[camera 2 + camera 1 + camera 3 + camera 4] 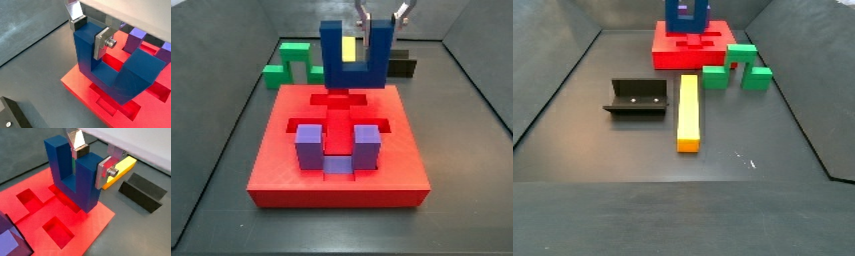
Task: Pick up the blue object. Move up. Move to above the board. Insert the blue object.
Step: Insert the blue object.
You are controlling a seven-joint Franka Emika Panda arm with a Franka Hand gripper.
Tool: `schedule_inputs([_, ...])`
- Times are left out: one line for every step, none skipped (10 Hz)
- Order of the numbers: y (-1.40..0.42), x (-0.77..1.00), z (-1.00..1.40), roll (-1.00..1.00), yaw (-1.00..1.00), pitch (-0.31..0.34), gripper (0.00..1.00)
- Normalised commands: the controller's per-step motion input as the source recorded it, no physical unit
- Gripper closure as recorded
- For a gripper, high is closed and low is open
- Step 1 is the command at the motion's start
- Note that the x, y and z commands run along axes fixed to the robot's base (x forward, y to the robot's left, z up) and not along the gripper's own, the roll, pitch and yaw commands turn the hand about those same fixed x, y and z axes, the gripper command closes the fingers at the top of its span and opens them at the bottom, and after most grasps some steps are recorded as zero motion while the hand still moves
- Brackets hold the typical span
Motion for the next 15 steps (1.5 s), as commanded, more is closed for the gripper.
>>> schedule_inputs([0.0, -0.19, -0.09, -0.1, 0.0, -0.219, 1.0])
schedule_inputs([0.0, -0.14, -0.02, 0.0, 0.0, -0.156, 1.0])
schedule_inputs([-0.05, -0.04, -0.01, 0.17, 0.0, -0.067, 1.0])
schedule_inputs([-0.02, -0.02, -0.11, 0.23, 0.0, -0.03, 1.0])
schedule_inputs([-0.02, 0.0, -0.15, 0.19, 0.0, -0.017, 1.0])
schedule_inputs([0.0, 0.0, -0.23, 0.12, 0.0, -0.026, 1.0])
schedule_inputs([0.0, 0.0, -0.21, 0.11, 0.0, 0.0, 1.0])
schedule_inputs([0.0, 0.0, -0.21, 0.0, 0.0, -0.019, 1.0])
schedule_inputs([0.0, -0.09, -0.23, 0.0, 0.01, -0.059, 1.0])
schedule_inputs([0.0, -0.03, -0.23, -0.05, 0.15, -0.121, 1.0])
schedule_inputs([0.0, 0.0, -0.19, -0.04, 0.17, -0.111, 1.0])
schedule_inputs([0.0, -0.07, -0.15, 0.0, 0.13, -0.09, 1.0])
schedule_inputs([0.0, -0.1, -0.15, 0.0, 0.11, -0.089, 1.0])
schedule_inputs([0.01, -0.14, -0.13, 0.0, 0.07, -0.076, 1.0])
schedule_inputs([0.04, -0.19, -0.11, 0.0, 0.01, -0.07, 1.0])
